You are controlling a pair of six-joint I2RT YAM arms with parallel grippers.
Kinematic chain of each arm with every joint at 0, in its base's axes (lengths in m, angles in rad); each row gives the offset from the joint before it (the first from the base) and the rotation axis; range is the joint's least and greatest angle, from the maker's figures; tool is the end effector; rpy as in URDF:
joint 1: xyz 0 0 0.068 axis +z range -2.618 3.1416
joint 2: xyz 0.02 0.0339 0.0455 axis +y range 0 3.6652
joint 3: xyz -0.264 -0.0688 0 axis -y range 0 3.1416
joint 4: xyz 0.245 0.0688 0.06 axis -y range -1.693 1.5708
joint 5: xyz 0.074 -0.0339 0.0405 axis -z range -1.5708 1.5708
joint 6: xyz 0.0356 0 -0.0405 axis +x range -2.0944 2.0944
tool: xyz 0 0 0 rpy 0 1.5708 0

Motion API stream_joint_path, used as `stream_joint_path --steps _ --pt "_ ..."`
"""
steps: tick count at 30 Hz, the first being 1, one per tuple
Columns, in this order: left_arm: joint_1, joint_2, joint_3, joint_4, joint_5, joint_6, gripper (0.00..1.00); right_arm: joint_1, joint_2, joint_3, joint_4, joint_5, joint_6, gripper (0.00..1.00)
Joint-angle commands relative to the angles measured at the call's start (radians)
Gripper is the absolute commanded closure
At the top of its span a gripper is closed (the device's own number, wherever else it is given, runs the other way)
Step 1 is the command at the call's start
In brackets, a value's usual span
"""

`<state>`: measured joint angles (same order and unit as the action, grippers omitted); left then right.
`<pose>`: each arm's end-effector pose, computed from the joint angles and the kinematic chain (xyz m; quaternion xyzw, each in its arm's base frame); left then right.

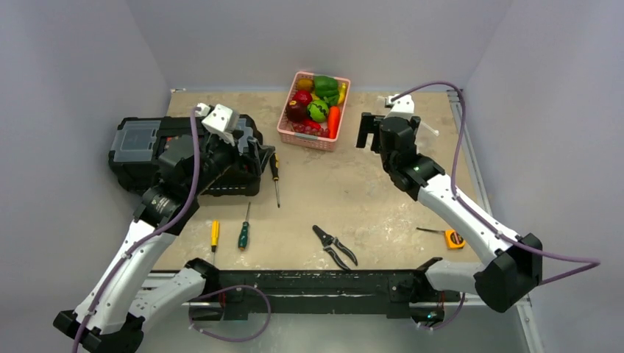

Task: Place the food in the zip-top bag and seal the zipper

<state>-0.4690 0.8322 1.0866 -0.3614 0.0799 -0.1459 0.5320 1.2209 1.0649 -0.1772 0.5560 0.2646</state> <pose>0.1532 -0.0808 0.4167 0.1459 0.7293 -0.2304 0.6274 0.2503 0.1255 0.3486 0.0534 0.7975 0.0103 0.6008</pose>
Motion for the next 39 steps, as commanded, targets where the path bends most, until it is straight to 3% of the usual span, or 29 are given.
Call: stream_joint_path --steps 1,9,17,21,27,36,39 --pt "-0.011 0.038 0.052 0.016 0.040 0.008 0.01 0.003 0.052 0.047 -0.005 -0.031 0.027 0.01" --pt "-0.013 0.038 0.044 0.017 -0.024 -0.019 0.01 -0.059 0.138 0.021 0.041 -0.108 0.117 0.01" --pt "-0.014 0.069 0.051 0.011 -0.020 -0.040 0.01 -0.372 0.090 -0.067 0.104 -0.305 0.324 0.01" --pt "-0.014 0.077 0.053 0.012 0.005 -0.049 0.01 -0.498 0.160 -0.057 0.147 -0.431 0.365 0.01" --pt "-0.014 0.099 0.056 0.008 0.017 -0.049 0.01 -0.571 0.359 0.055 0.089 -0.401 0.357 0.01" --pt "-0.014 0.119 0.067 0.001 0.045 -0.053 0.01 -0.662 0.477 -0.024 0.197 -0.580 0.345 0.01" --pt "-0.014 0.123 0.070 -0.001 0.056 -0.058 0.01 -0.662 0.493 -0.061 0.230 -0.627 0.350 0.06"
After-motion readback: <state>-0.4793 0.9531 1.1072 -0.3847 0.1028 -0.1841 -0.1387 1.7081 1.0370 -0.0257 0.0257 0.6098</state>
